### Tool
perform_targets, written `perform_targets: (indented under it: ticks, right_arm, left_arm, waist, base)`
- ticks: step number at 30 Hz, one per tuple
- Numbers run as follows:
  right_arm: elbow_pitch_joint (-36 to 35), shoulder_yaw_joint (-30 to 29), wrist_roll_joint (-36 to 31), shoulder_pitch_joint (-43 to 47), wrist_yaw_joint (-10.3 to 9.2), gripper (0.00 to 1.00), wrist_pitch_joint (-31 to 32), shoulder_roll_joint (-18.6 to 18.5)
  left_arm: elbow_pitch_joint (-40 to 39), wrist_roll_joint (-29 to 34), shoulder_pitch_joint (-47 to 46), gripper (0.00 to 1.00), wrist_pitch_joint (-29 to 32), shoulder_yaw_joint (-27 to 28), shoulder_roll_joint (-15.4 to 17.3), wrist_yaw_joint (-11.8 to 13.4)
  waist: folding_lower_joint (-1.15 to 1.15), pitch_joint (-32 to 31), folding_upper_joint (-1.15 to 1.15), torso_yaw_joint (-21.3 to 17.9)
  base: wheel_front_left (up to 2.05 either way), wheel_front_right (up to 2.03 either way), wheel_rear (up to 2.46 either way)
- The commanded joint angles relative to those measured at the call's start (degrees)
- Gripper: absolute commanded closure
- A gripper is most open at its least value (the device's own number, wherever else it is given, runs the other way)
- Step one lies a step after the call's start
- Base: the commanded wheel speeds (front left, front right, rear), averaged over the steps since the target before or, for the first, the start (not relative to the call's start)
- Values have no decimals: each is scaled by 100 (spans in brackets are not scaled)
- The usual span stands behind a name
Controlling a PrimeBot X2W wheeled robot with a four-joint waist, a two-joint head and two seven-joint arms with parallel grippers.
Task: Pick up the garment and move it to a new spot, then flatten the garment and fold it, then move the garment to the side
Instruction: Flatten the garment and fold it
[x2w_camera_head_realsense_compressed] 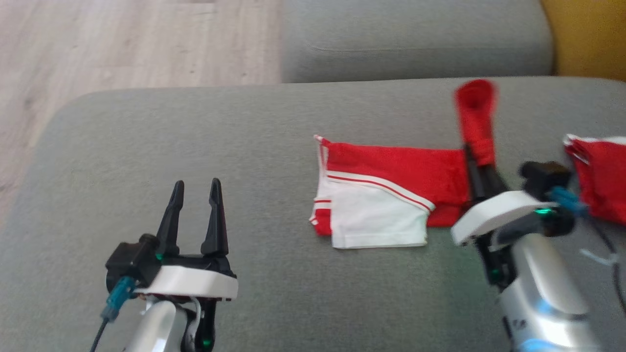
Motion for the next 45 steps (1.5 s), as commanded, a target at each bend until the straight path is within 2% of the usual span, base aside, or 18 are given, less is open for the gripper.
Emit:
perform_targets:
  ticks: [1,9,19,26,27,28,33,37,41,45]
  right_arm:
    - [-242,333,64,-211,-5,100,13,88]
    - [46,1567,719,-389,-5,100,-115,104]
    - [1112,2416,1150,-961,-5,100,-468,105]
    - [1582,2854,1363,-1053,-5,100,-591,106]
    - [1618,2976,1406,-1043,-5,87,-584,106]
    - [1647,3106,1437,-1034,-5,0,-572,106]
    - [1086,4091,1935,-922,-5,0,-636,106]
    - [784,4231,2141,-1083,-5,0,-755,106]
    - [768,3658,1847,-1307,-5,0,-844,106]
    - [489,2434,731,-1307,-5,0,-853,-42]
  left_arm:
    - [-256,-8,-178,0,22,164,131,49]
    - [-507,6,-168,0,177,99,183,113]
    - [-565,44,-307,0,237,-60,135,132]
    - [-519,21,-386,0,178,-60,97,164]
    - [-507,17,-384,0,167,-59,94,167]
    - [-493,11,-381,0,156,-57,94,168]
    - [-388,-27,-380,0,107,-38,106,160]
    - [-366,-54,-378,0,72,-18,114,157]
    - [-370,-84,-336,0,23,33,122,170]
    - [-413,-113,-283,0,-34,114,118,193]
  waist:
    - [1,-40,0,177]
    - [1,109,0,596]
    - [1,468,0,923]
    - [1,571,0,976]
    - [1,577,0,967]
    - [1,582,0,954]
    - [1,488,0,784]
    - [1,395,0,558]
    - [1,299,0,279]
    - [1,244,0,-12]
  base:
    - [0,0,0]
    - [0,0,0]
    - [0,0,0]
    - [0,0,0]
    - [0,0,0]
    - [0,0,0]
    - [0,0,0]
    - [0,0,0]
    - [0,0,0]
    - [0,0,0]
